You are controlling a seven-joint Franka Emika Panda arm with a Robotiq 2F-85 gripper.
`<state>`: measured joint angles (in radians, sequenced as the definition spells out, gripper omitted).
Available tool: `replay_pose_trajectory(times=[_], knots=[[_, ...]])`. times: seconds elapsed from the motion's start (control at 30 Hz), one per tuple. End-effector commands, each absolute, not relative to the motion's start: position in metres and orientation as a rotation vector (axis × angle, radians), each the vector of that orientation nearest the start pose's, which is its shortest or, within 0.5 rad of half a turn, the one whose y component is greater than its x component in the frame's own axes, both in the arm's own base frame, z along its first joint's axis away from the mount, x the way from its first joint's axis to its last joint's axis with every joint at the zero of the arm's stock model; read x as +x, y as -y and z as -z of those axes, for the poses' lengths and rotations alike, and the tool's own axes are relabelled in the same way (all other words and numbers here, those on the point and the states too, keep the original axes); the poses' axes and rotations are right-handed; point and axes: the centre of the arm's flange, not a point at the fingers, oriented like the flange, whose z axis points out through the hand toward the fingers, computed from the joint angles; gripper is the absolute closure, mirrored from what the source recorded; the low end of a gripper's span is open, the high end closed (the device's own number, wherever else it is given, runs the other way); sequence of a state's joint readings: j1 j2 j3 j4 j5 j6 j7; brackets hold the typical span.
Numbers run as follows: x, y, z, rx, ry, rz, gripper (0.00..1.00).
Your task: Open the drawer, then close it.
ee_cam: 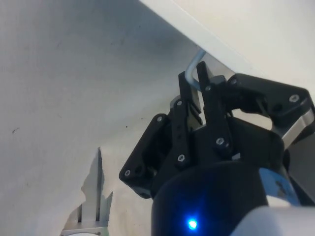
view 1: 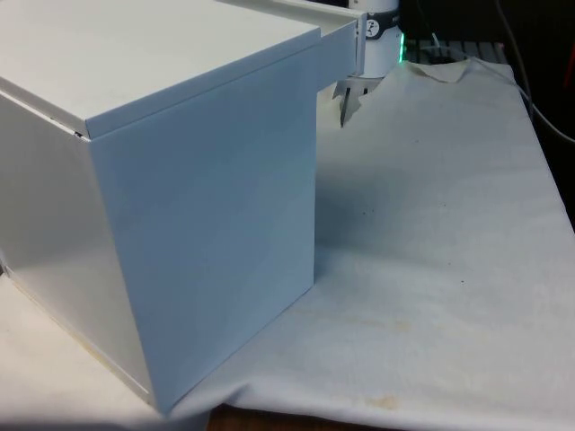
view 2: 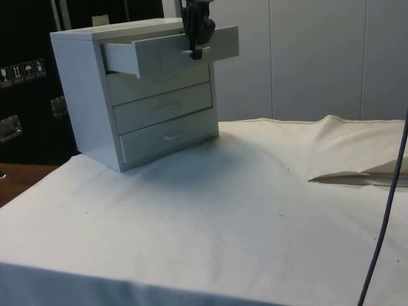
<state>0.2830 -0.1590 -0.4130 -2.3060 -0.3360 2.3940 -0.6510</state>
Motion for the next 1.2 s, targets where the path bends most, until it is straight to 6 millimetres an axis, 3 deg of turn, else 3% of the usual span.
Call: replay_pose_trajectory(times=[0.0,0.37,0.4,0.57,1.17], knots=[[0.505,0.073,-0.429,-3.165,1.227,0.249,0.93],[0.495,0.058,-0.429,-3.162,1.254,0.263,0.94],[0.501,0.060,-0.428,-3.154,1.253,0.255,0.94],[0.486,0.048,-0.426,-3.158,1.280,0.264,0.94],[0.459,0.037,-0.424,-3.125,1.347,0.272,0.95]])
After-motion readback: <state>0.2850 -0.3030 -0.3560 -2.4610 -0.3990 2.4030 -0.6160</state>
